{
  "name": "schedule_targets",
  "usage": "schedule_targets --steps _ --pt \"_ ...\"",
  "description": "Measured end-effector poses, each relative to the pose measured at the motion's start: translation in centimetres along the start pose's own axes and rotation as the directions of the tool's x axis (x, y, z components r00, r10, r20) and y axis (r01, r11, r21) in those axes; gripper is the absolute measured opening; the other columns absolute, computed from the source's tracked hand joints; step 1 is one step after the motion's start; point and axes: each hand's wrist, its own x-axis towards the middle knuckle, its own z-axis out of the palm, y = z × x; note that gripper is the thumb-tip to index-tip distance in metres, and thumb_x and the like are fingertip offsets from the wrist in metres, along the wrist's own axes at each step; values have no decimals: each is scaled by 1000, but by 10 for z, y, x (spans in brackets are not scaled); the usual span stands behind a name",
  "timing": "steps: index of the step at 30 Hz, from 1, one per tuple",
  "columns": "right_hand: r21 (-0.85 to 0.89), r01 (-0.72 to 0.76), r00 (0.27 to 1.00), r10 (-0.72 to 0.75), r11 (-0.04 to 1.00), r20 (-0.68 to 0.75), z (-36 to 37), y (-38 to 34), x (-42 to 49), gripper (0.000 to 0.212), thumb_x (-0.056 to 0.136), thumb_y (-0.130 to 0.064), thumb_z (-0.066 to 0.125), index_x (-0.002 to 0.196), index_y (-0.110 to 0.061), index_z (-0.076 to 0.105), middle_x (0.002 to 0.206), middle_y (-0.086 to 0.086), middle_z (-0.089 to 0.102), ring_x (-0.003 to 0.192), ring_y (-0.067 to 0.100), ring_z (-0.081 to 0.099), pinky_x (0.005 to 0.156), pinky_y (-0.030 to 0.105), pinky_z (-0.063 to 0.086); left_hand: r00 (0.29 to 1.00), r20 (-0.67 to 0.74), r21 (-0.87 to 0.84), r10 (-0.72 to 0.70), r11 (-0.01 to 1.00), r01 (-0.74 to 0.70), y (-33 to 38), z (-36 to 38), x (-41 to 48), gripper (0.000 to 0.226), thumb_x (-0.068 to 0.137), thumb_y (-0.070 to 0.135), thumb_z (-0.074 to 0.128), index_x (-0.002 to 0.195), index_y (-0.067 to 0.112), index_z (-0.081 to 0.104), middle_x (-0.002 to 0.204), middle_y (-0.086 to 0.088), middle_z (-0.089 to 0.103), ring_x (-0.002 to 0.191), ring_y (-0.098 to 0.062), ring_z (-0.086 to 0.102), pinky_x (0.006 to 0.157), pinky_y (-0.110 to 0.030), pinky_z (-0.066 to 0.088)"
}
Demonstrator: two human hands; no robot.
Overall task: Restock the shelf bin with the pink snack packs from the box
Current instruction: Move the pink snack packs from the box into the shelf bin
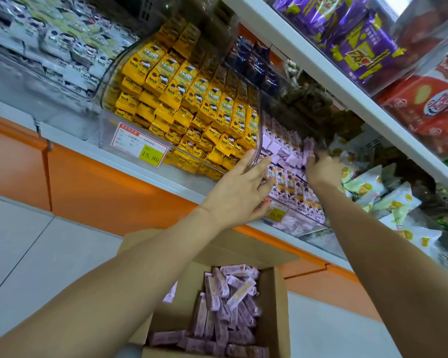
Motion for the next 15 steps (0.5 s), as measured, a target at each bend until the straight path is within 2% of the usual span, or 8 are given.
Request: schedule_targets --steps 3,7,10,12,15 --pt "-39 37 999 -37 999 7 -1 2 -4 45 100 -31 40 137 -7 47 134 32 44 131 45 34 108 47 32 1000 -8 4 -2 1000 2 0 -1 -1 61 97 47 23 139 13 50 134 -16 58 144 -27 26 116 -53 11" --pt "-41 79 994 -81 996 -68 3 2 -3 41 96 -26 47 132 -6 52 122 28 57 120 43 46 110 50 31 1000 -18 -4 0 1000 0 1 -1 -1 59 97 47 26 139 13 50 133 -17 58 144 -28 27 116 -53 10" --pt "-90 60 987 -73 994 -142 4 -2 -4 39 94 -25 50 131 -17 55 114 19 65 115 37 51 108 45 22 999 -38 -1 4 1000 -4 0 0 -1 59 96 46 27 136 12 54 130 -17 60 143 -28 30 116 -53 11" --pt "-31 59 987 -63 998 -145 3 -1 -1 38 92 -23 52 129 -17 57 107 20 66 106 36 57 101 42 30 999 -45 15 3 1000 -2 0 0 -1 59 96 46 27 136 13 54 130 -16 61 142 -28 31 117 -52 10" --pt "182 34 976 6 983 -217 -2 7 5 34 89 -18 54 119 -4 61 100 27 64 95 40 60 82 40 45 998 -55 20 1 1000 0 1 1 -1 59 96 46 26 135 13 55 129 -16 61 142 -28 31 117 -52 8"
